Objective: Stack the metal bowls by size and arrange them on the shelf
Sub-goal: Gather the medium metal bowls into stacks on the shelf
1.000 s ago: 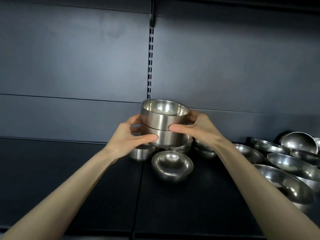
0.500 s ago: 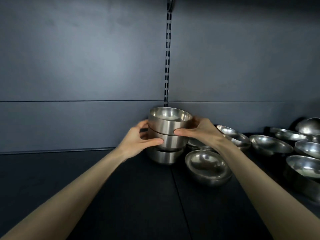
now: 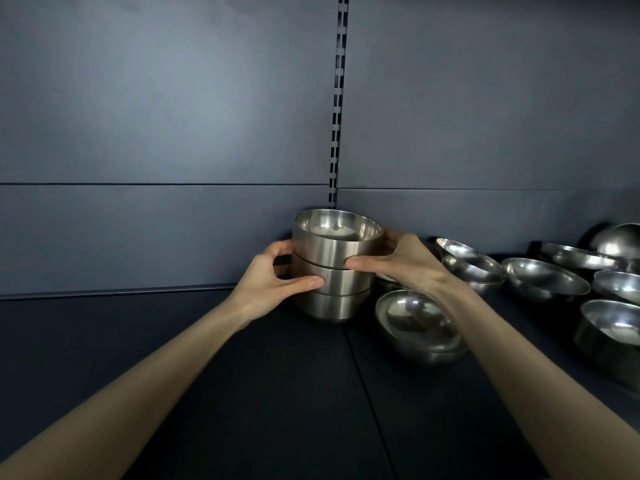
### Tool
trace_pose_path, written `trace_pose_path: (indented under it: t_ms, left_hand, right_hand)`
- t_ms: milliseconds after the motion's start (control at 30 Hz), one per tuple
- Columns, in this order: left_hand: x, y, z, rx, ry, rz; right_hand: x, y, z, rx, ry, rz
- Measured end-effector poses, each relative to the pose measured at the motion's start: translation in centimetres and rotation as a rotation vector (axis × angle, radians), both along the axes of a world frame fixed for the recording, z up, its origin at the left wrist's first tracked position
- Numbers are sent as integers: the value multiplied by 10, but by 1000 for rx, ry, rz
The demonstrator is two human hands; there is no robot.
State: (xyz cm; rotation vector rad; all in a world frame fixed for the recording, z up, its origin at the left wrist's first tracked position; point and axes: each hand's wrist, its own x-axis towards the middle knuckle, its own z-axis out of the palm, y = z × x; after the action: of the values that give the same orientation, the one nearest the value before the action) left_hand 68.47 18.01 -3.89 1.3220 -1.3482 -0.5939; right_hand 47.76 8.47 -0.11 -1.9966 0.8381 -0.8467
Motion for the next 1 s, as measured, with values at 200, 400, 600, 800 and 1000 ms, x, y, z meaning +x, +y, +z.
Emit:
trace_pose_path:
  t_ms: [200, 400, 600, 800, 1000]
  left_hand:
    - [2, 9, -7, -8, -44, 48]
    - [-6, 15, -14, -49, -73, 119]
    - [0, 14, -22, 41, -19, 39]
    - [2, 13, -23, 171, -62, -51]
    - [2, 12, -23, 154, -37, -25]
  right_hand:
    - [0, 8, 3, 18, 17, 26]
    - [-1, 17, 4, 26, 12, 58]
    - [-7, 16, -1, 55, 37, 71]
    - [-5, 13, -6, 86, 105, 63]
    - [-4, 14, -8, 137, 79, 47]
